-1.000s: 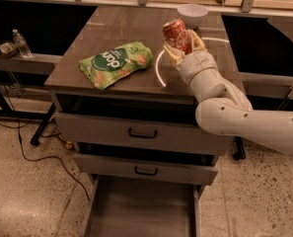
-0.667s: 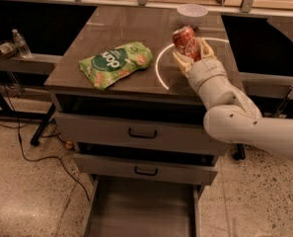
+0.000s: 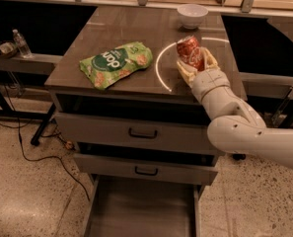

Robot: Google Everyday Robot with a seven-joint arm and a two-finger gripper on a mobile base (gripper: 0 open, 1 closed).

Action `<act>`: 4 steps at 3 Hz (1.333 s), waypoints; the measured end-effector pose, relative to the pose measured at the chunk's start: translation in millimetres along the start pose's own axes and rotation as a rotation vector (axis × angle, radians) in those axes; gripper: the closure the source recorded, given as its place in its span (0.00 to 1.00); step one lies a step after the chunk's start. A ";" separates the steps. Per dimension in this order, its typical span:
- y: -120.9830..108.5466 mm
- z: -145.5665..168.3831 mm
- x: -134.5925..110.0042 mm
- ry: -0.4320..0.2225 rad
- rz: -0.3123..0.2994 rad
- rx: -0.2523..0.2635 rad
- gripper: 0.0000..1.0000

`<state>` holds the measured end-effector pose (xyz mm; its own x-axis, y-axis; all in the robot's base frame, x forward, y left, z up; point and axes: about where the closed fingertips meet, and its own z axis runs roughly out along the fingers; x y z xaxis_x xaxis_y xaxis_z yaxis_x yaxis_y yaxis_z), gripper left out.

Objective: Pick coke can from bottom drawer and place on counter

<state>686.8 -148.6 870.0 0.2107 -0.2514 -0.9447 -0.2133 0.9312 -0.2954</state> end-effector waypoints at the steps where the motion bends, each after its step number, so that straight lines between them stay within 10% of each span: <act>1: -0.4 -6.5 4.4 0.009 0.007 0.003 0.52; 3: -4.9 -18.4 8.6 0.020 0.011 0.020 0.05; 4: -8.8 -27.0 11.9 0.027 0.012 0.034 0.00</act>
Offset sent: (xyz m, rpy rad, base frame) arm -0.0261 -0.0230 -0.0255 0.0193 0.0403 -0.0473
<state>665.4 -166.9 857.5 0.1820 -0.2467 -0.9519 -0.1828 0.9427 -0.2793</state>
